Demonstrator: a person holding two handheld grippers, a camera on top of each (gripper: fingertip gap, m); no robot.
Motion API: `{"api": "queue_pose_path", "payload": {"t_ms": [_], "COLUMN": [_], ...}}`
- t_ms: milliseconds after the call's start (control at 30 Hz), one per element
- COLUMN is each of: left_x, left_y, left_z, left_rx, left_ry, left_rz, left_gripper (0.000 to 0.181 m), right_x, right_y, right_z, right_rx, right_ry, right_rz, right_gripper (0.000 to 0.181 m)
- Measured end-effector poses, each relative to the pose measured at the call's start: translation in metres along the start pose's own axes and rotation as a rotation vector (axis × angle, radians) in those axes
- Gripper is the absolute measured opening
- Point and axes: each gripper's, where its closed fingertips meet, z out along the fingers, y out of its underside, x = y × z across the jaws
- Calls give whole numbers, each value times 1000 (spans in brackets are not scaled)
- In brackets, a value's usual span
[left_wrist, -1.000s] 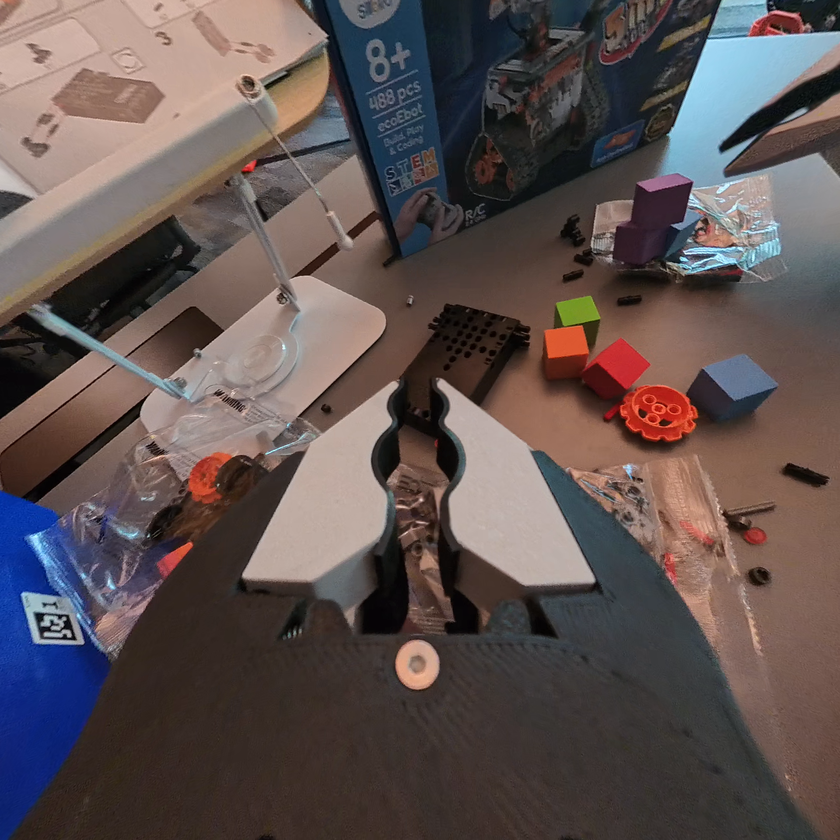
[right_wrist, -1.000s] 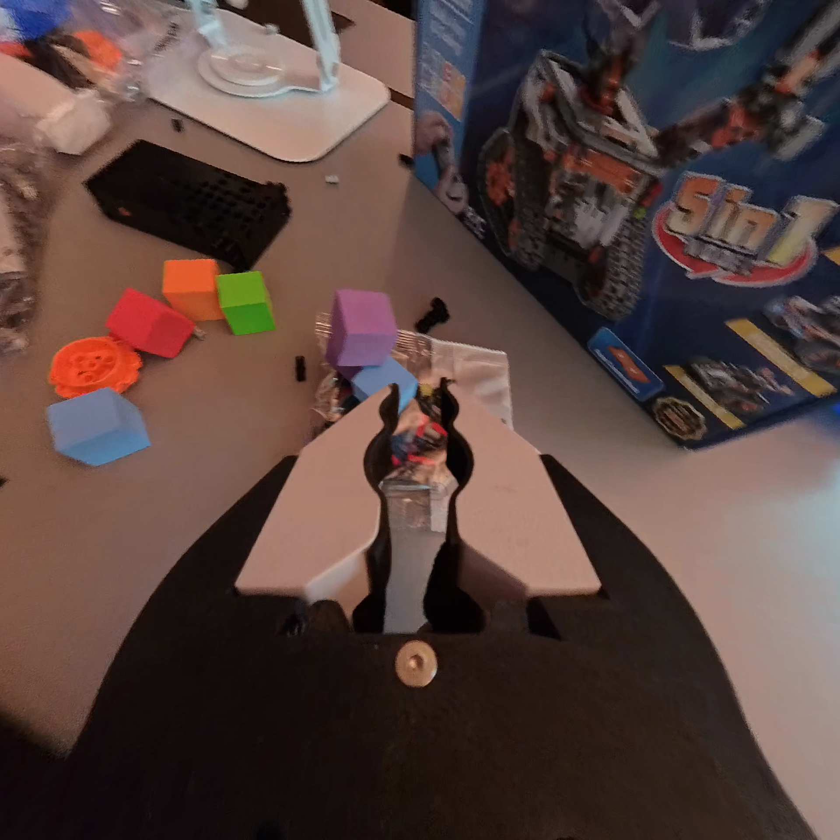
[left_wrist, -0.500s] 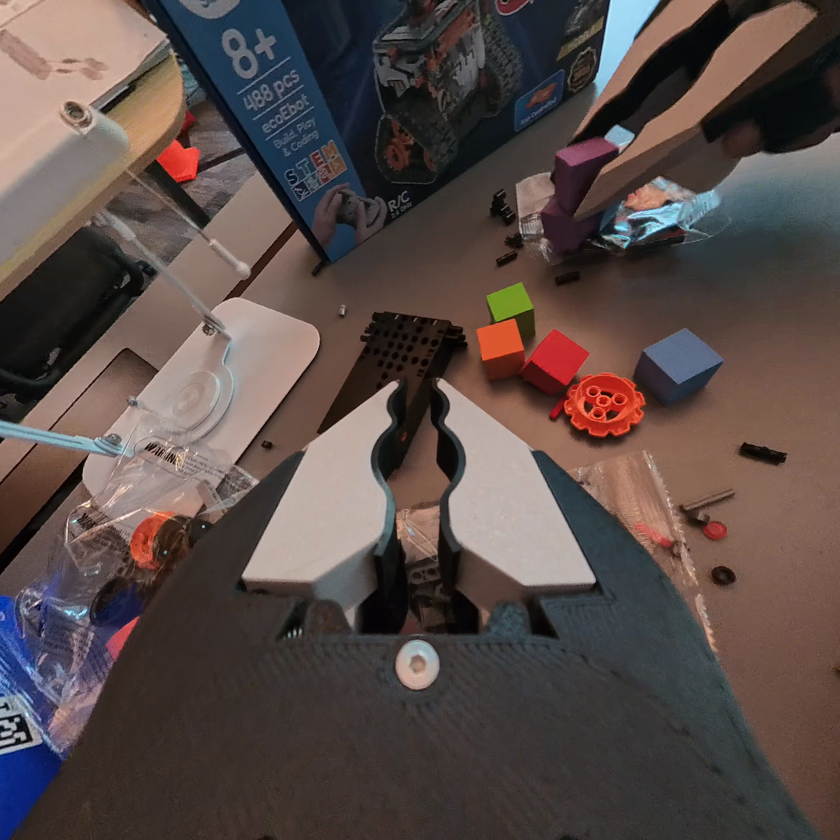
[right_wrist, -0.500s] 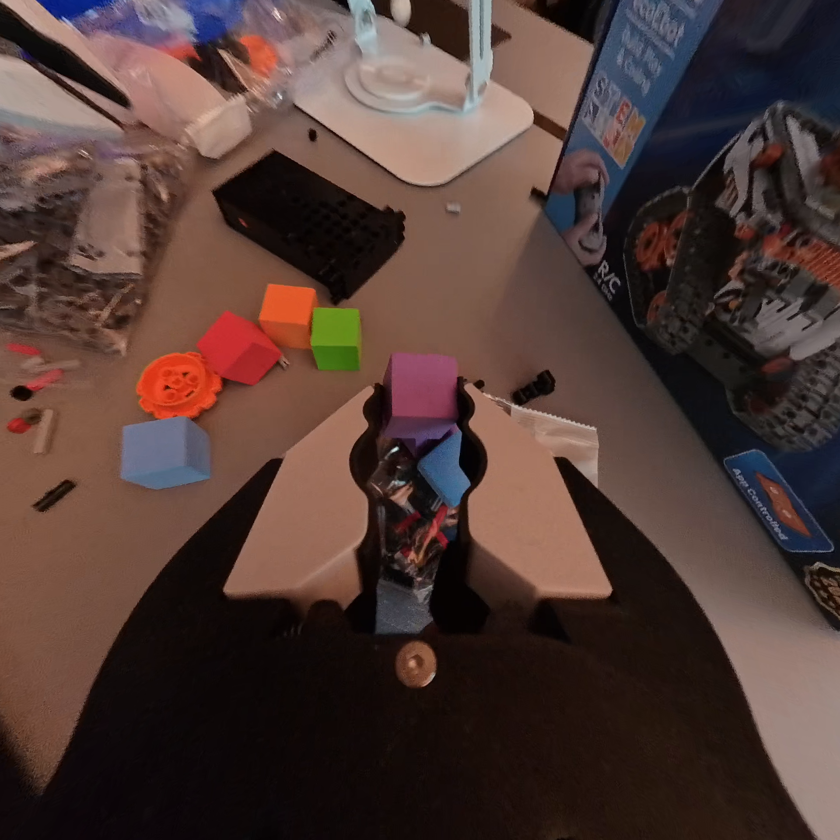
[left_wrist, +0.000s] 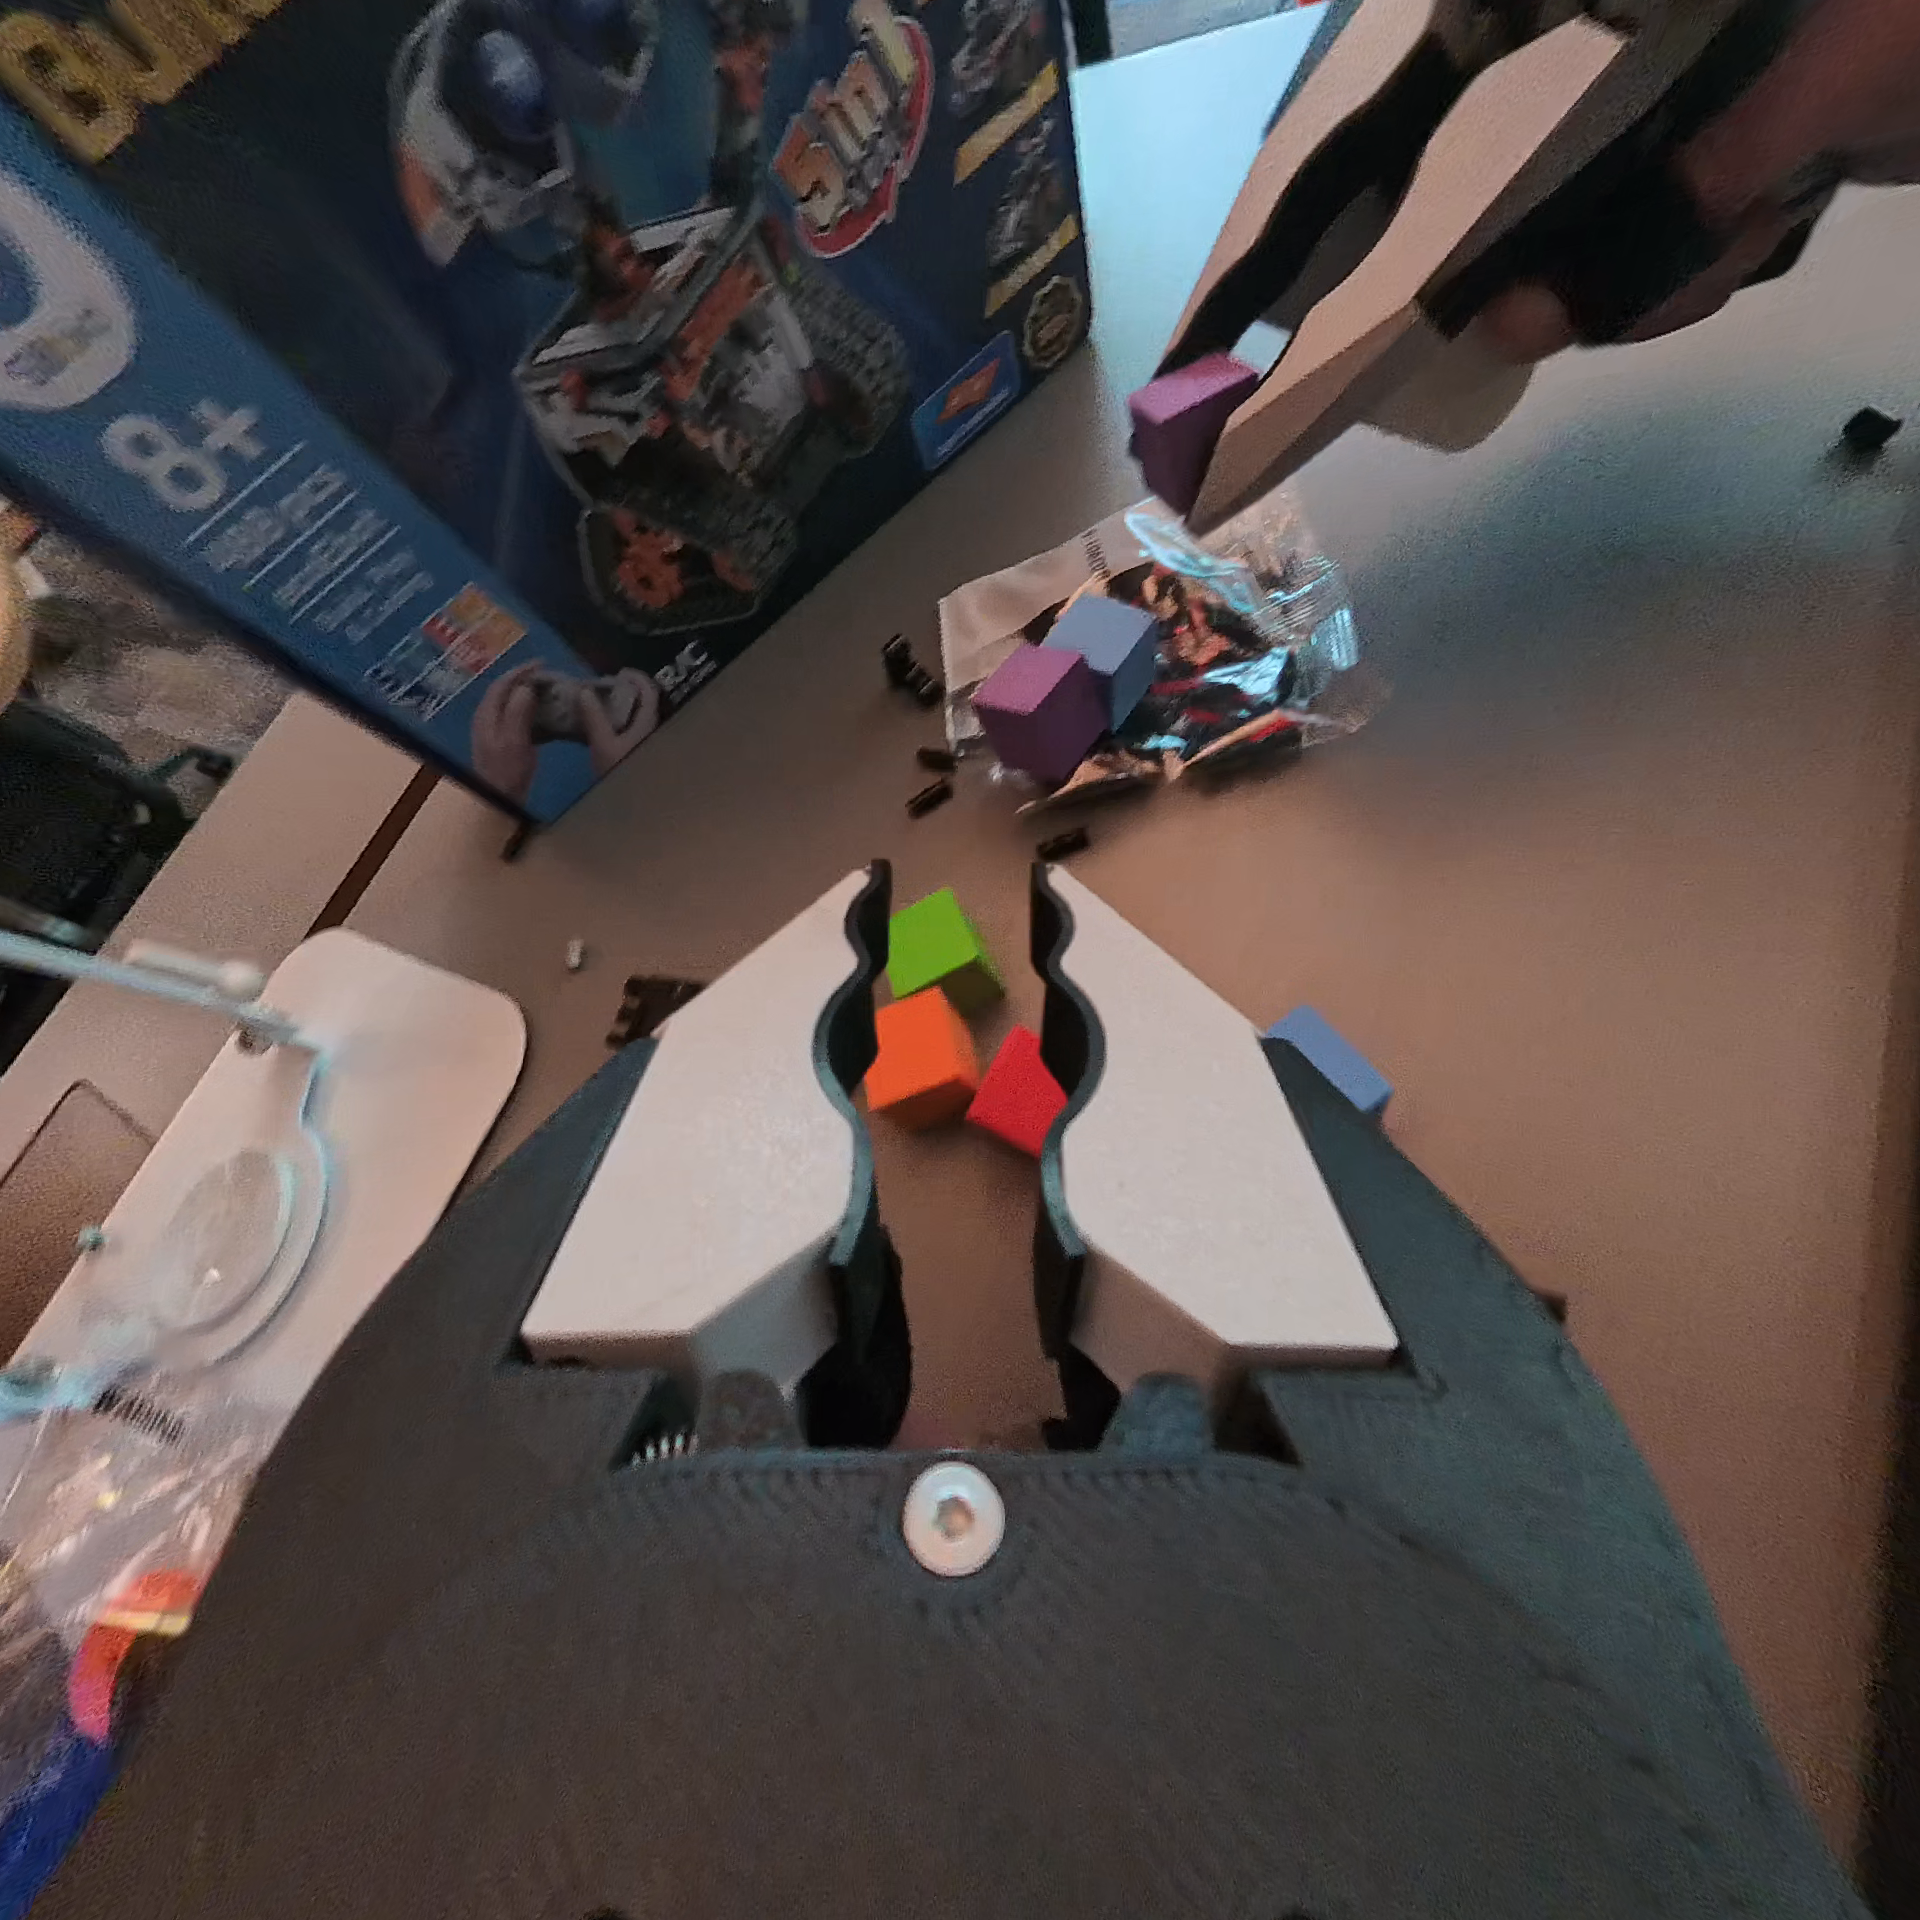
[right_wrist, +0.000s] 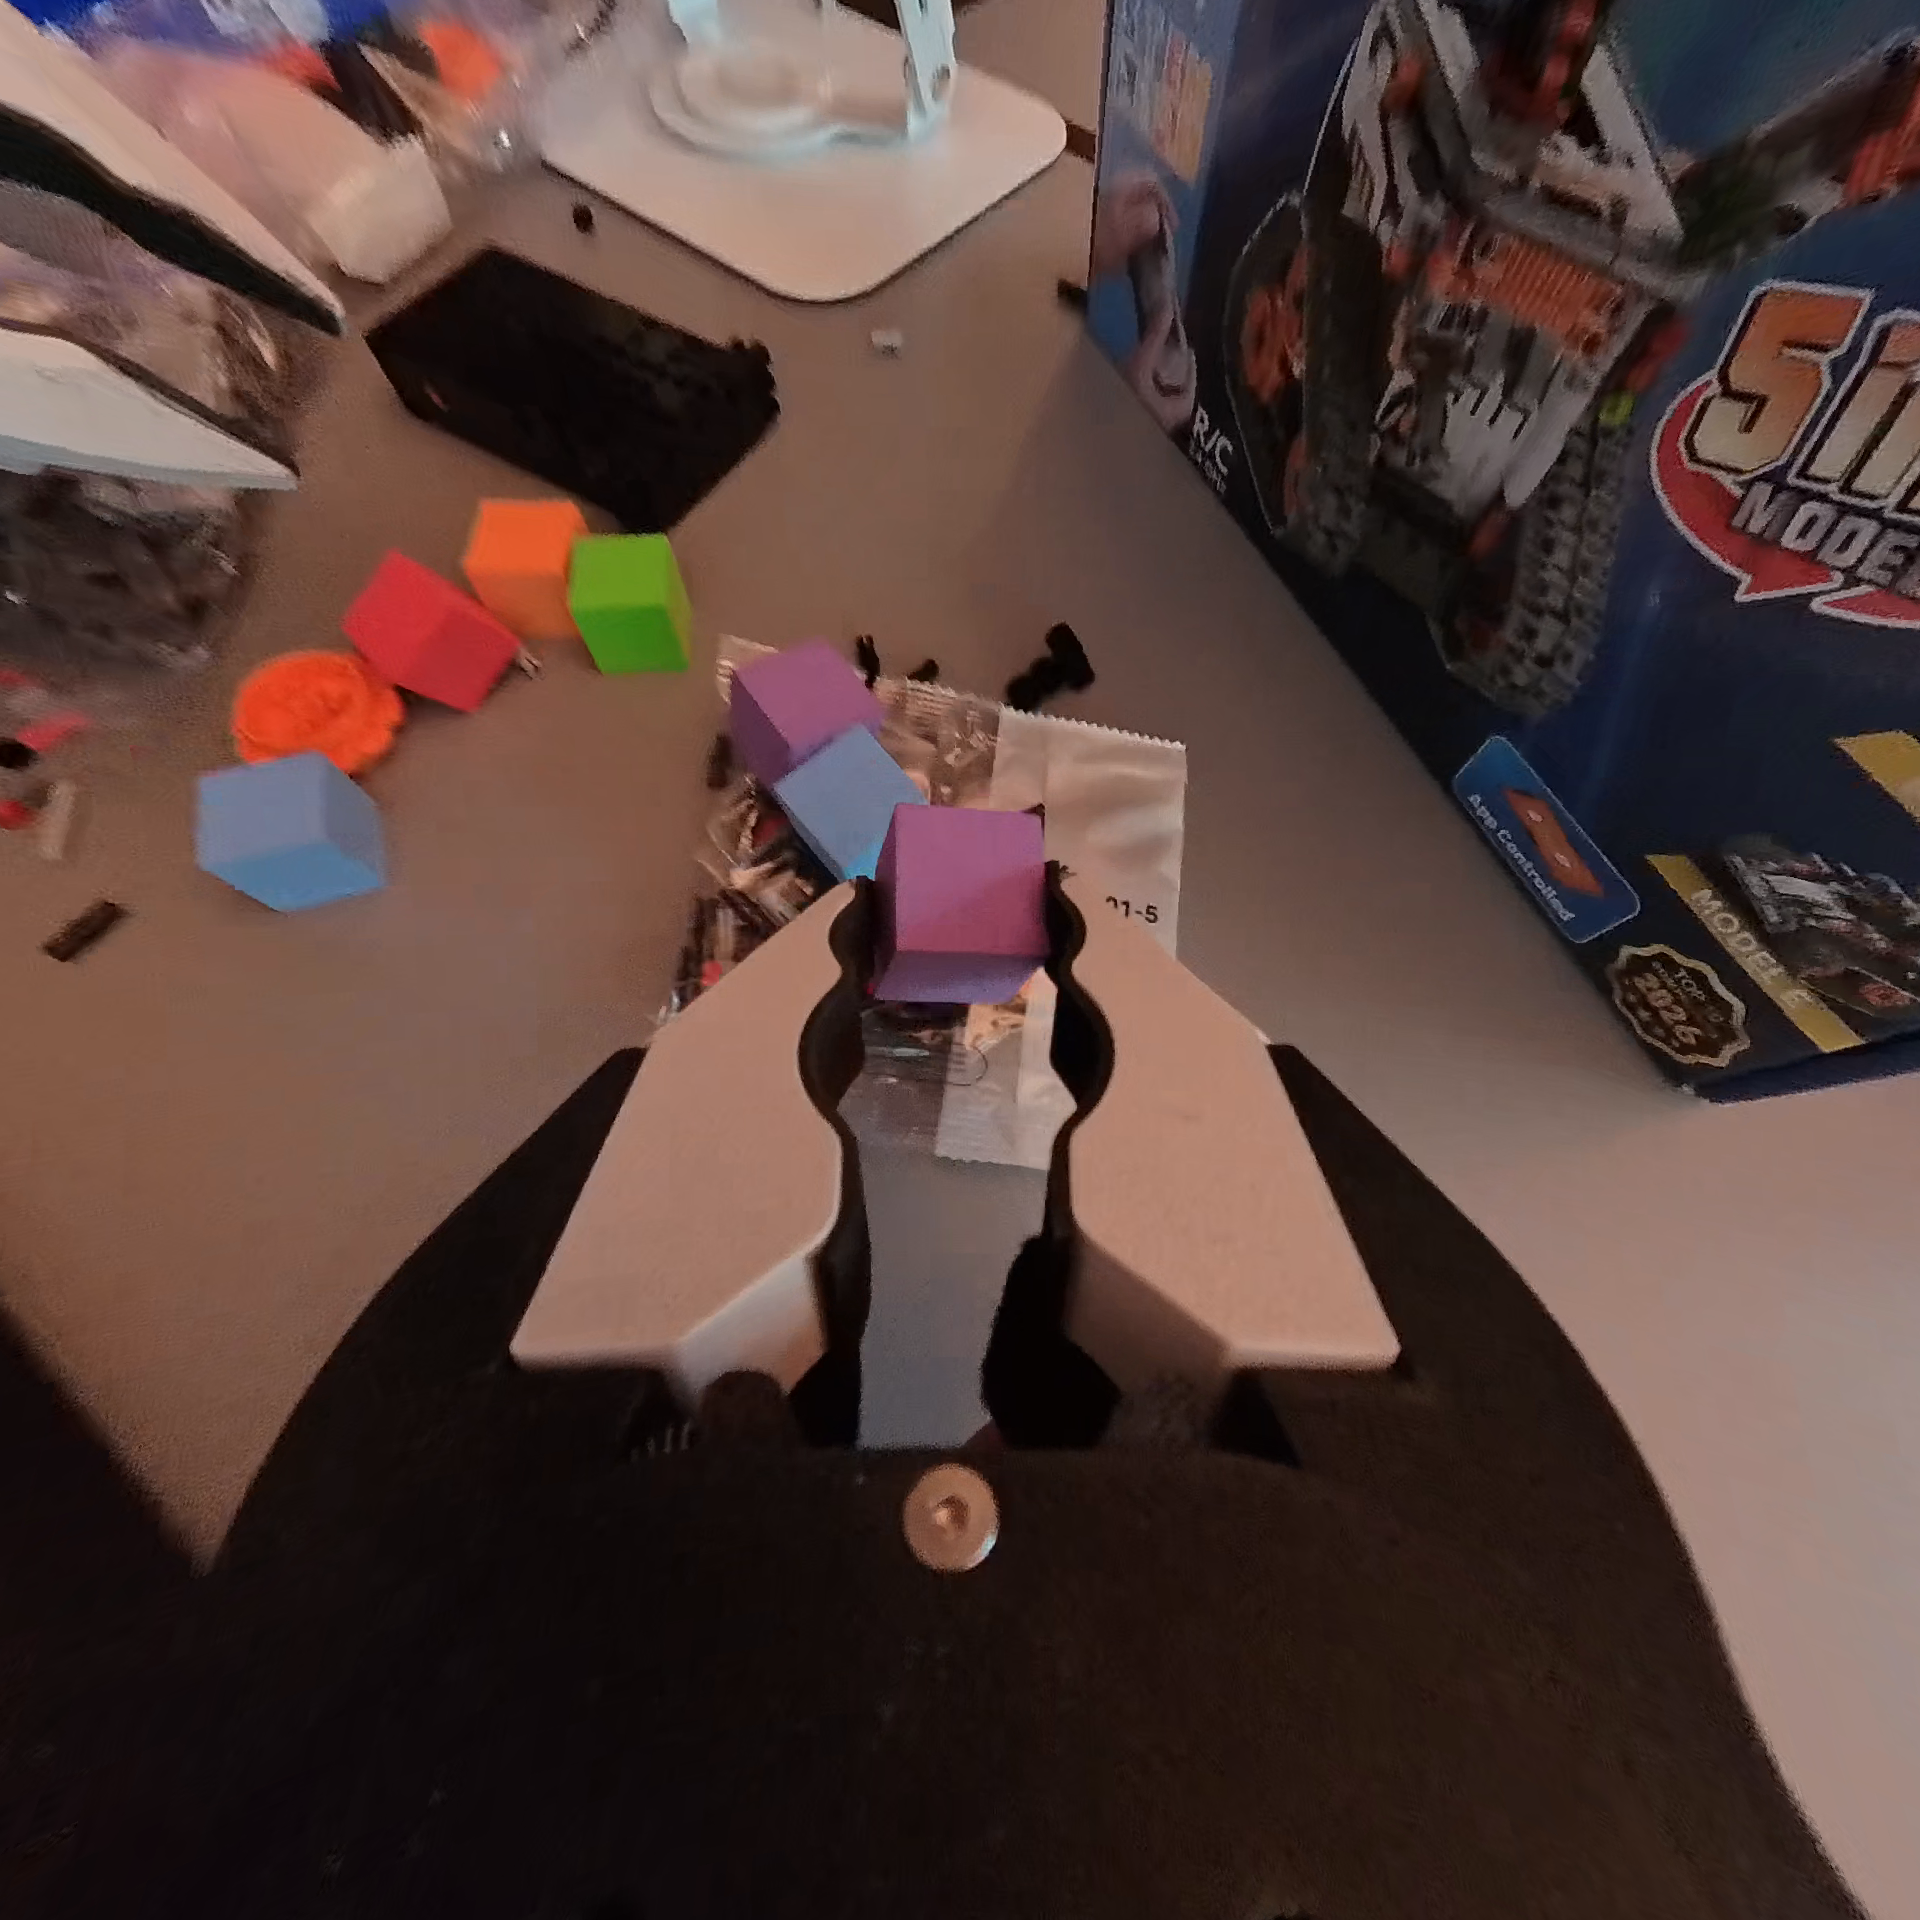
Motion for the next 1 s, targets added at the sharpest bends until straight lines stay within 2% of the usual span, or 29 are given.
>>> {"api": "queue_pose_path", "payload": {"t_ms": [100,167,367,467,600,700,800,933,1000], "left_x": [14,22,25,25,25,23,22,23,24], "left_y": [-10,-7,-8,-5,-3,-7,-9,-3,-2], "left_z": [26,43,89,106,107,101,97,97,95], "left_rx": [-47,-119,-179,-187,-195,-172,-157,-176,-174], "left_ry": [24,49,102,126,123,117,122,127,135], "left_rz": [44,52,47,19,31,21,7,27,33], "left_gripper": [37,43,44,40,37,22,17,17,17], "right_x": [3,3,0,1,2,-7,-21,-21,-21], "right_y": [8,14,22,23,13,1,-5,-3,-2], "right_z": [11,19,38,36,26,23,29,43,47], "right_rx": [-41,-77,-135,-123,-69,-43,-50,-124,-146], "right_ry": [17,28,31,28,15,-14,-67,-82,-104], "right_rz": [-36,-60,-133,-124,-128,-195,-267,-292,-272], "right_gripper": [30,30,31,37,40,42,45,49,38]}}
